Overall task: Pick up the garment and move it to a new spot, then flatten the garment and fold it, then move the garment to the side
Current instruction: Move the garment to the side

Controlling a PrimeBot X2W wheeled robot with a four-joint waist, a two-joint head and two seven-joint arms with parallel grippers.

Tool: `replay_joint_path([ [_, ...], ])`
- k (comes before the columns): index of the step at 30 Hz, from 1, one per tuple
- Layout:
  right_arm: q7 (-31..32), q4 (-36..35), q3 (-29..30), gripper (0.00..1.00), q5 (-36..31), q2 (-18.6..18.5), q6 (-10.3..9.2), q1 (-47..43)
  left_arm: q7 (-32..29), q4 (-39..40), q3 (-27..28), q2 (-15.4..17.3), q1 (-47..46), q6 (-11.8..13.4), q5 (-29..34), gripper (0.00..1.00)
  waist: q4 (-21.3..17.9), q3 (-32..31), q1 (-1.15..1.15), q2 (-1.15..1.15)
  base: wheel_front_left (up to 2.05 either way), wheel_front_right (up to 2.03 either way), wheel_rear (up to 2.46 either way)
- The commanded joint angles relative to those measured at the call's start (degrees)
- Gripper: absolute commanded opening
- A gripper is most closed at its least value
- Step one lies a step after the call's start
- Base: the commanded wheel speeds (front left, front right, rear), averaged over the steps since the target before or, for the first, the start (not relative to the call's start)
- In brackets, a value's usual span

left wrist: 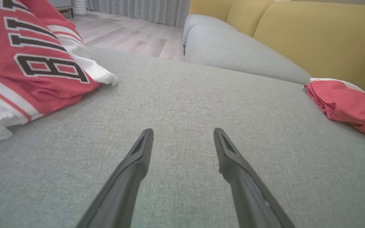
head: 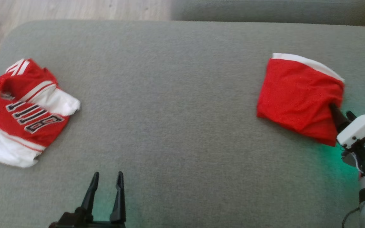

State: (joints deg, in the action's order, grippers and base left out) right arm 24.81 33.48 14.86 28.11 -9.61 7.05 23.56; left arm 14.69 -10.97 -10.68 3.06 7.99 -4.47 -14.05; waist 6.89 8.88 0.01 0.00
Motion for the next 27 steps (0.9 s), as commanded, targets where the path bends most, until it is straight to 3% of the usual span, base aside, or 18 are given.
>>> replay_joint_path([
  [1, 0.42, -0.9, -0.18, 1.0, -0.29, -0.41, 0.44, 2.26, 0.3, 1.41, 1.32, -0.18, -1.99, 0.43, 0.52, 1.0, 1.18, 0.99, -0.01, 0.0, 0.0, 0.0, 0.0],
  [6, 1.14, 5.78, 3.28, 1.0, -1.46, 0.42, 0.44, 5.01, 0.3, 1.62, 1.63, -0.18, -2.26, 0.98, 0.3, 1.0, 2.12, 1.81, -0.01, 0.0, 0.0, 0.0, 0.0],
  [7, 1.53, 6.58, 3.61, 0.66, -1.37, 0.69, 0.44, 5.52, 0.3, 1.75, 1.79, -0.18, -2.24, 1.03, 0.27, 1.0, 2.02, 2.06, -0.01, 0.0, 0.0, 0.0, 0.0],
  [8, 1.64, 7.09, 3.84, 0.0, -1.21, 0.89, 0.44, 6.09, 0.3, 1.83, 1.97, -0.18, -2.23, 1.08, 0.27, 1.0, 1.81, 2.33, -0.01, 0.0, 0.0, 0.0, 0.0],
  [12, 1.08, 7.4, 4.0, 0.0, -1.8, -0.09, 0.44, 8.95, 0.3, 2.59, 2.27, -0.18, -3.02, 1.25, 0.19, 1.0, 0.07, 4.67, -0.01, 0.0, 0.0, 0.0, 0.0],
  [15, 1.1, 6.38, 2.54, 0.0, -4.42, -3.18, 0.44, 11.13, 0.3, 3.13, 2.05, -0.18, -4.41, 1.14, 0.43, 1.0, -1.69, 7.33, -0.01, 0.0, 0.0, 0.0, 0.0],
  [24, 3.15, 4.75, -4.54, 0.0, -20.18, -21.82, 0.44, 16.91, 0.3, 3.62, 1.64, -0.18, -9.54, 0.36, 3.04, 1.0, -4.47, 15.94, -0.01, 0.0, 0.0, 0.0, 0.0],
  [27, 4.16, 5.52, -6.2, 0.0, -24.69, -26.03, 0.44, 18.73, 0.3, 3.25, 1.69, -0.18, -10.44, 0.19, 3.69, 1.0, -4.27, 17.8, -0.01, 0.0, 0.0, 0.0, 0.0],
])
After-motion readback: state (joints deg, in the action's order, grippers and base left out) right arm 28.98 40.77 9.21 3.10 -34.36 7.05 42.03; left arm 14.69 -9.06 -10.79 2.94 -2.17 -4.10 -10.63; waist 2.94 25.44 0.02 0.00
